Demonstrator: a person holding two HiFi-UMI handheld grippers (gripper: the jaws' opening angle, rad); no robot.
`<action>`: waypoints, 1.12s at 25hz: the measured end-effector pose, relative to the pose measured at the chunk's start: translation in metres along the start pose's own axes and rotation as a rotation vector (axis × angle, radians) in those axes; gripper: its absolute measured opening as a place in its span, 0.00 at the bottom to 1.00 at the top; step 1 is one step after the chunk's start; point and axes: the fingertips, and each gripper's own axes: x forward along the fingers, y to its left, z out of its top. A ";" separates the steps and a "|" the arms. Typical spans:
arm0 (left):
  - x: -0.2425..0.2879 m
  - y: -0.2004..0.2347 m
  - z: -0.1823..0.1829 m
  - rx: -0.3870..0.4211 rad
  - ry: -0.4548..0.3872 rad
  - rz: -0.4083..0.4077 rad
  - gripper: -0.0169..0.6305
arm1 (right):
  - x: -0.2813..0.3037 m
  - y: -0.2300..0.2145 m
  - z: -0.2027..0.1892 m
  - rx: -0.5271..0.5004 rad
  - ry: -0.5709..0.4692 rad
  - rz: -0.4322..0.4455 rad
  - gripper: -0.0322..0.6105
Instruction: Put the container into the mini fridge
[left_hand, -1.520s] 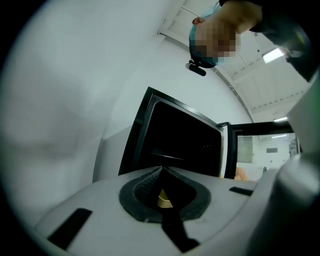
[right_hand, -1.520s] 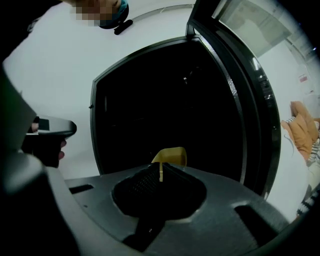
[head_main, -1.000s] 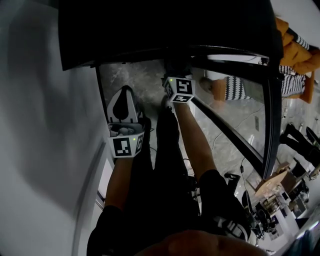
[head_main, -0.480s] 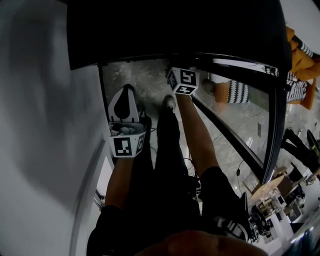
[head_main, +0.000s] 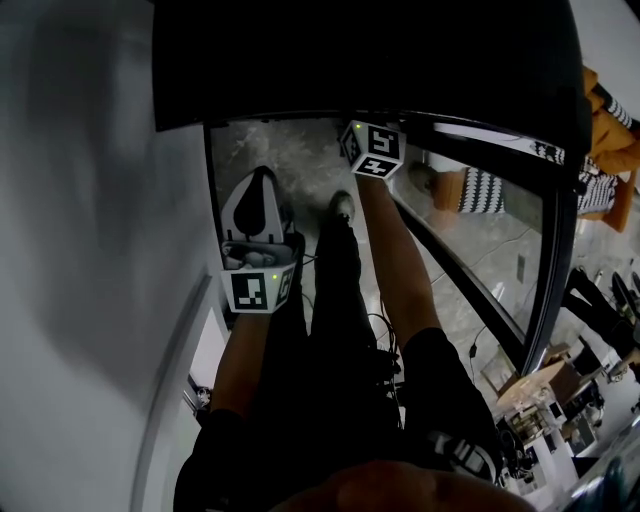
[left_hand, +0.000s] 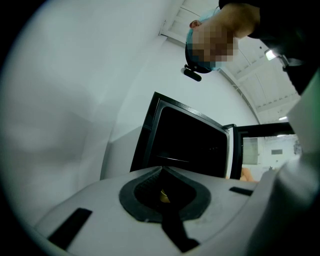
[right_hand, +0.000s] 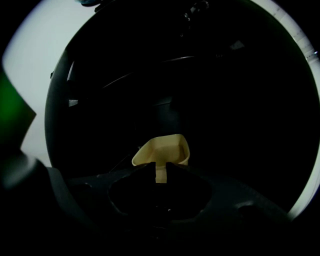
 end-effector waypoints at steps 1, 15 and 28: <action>-0.001 0.000 -0.001 -0.001 0.002 0.002 0.03 | 0.001 0.000 0.000 0.002 -0.001 0.000 0.14; 0.001 -0.014 0.028 -0.013 -0.016 0.038 0.03 | -0.027 -0.001 0.006 0.013 0.019 -0.002 0.14; -0.037 -0.037 0.095 -0.011 0.118 0.089 0.03 | -0.123 0.018 0.053 0.066 0.110 -0.019 0.05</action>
